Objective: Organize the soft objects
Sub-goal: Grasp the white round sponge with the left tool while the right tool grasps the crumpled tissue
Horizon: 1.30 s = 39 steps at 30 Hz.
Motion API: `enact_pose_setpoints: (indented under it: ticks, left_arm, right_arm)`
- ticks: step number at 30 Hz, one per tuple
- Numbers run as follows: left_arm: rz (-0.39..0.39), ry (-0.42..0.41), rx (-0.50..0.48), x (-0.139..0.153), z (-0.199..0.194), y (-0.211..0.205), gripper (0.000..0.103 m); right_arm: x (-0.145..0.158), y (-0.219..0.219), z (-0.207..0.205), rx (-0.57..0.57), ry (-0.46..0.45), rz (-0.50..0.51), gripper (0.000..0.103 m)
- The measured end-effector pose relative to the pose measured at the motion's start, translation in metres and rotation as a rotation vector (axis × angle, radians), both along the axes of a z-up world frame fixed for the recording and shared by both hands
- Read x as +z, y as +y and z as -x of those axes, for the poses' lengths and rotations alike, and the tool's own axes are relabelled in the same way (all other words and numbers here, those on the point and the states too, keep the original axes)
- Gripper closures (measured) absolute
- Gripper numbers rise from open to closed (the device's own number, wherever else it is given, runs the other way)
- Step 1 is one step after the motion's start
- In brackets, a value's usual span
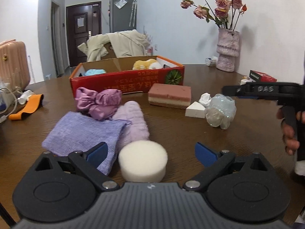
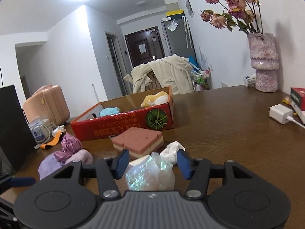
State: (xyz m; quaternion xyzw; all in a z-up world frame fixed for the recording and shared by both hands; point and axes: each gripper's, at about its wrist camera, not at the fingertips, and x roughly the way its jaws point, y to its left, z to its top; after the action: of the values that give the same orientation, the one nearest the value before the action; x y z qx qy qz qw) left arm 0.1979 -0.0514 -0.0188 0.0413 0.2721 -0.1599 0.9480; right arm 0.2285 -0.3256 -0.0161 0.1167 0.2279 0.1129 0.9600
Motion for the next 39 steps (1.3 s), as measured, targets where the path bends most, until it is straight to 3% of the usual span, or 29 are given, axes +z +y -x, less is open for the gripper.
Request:
enact_pose_setpoints:
  ticks: [3, 7, 11, 16, 21, 24, 32, 39]
  left_arm:
    - [0.0, 0.033, 0.001, -0.006, -0.008, -0.003, 0.014]
    - [-0.019, 0.061, 0.02, -0.014, -0.016, -0.008, 0.019]
    - [-0.006, 0.091, 0.019, -0.018, -0.022, -0.008, 0.042]
    - [-0.001, 0.091, 0.024, -0.019, -0.026, -0.009, 0.043]
    - [0.005, 0.096, 0.031, -0.019, -0.027, -0.007, 0.043]
    - [0.005, 0.093, 0.031, -0.019, -0.027, -0.008, 0.045]
    - [0.048, 0.02, 0.017, 0.003, -0.001, -0.003, 0.045]
    - [0.071, -0.053, 0.051, 0.023, 0.03, 0.017, 0.045]
  right_arm:
    - [-0.007, 0.004, -0.005, 0.069, 0.066, 0.001, 0.068]
    - [0.002, 0.006, 0.008, 0.153, 0.055, -0.02, 0.065]
    - [0.016, -0.012, -0.003, 0.074, -0.009, -0.015, 0.056]
    - [-0.003, -0.005, -0.065, 0.044, 0.128, 0.144, 0.053]
    - [-0.019, 0.015, -0.085, 0.088, 0.16, 0.196, 0.057]
    - [-0.021, 0.02, -0.087, 0.111, 0.166, 0.213, 0.076]
    - [-0.019, 0.02, -0.066, 0.093, 0.165, 0.25, 0.084]
    - [0.02, 0.006, 0.002, 0.041, 0.072, 0.186, 0.084]
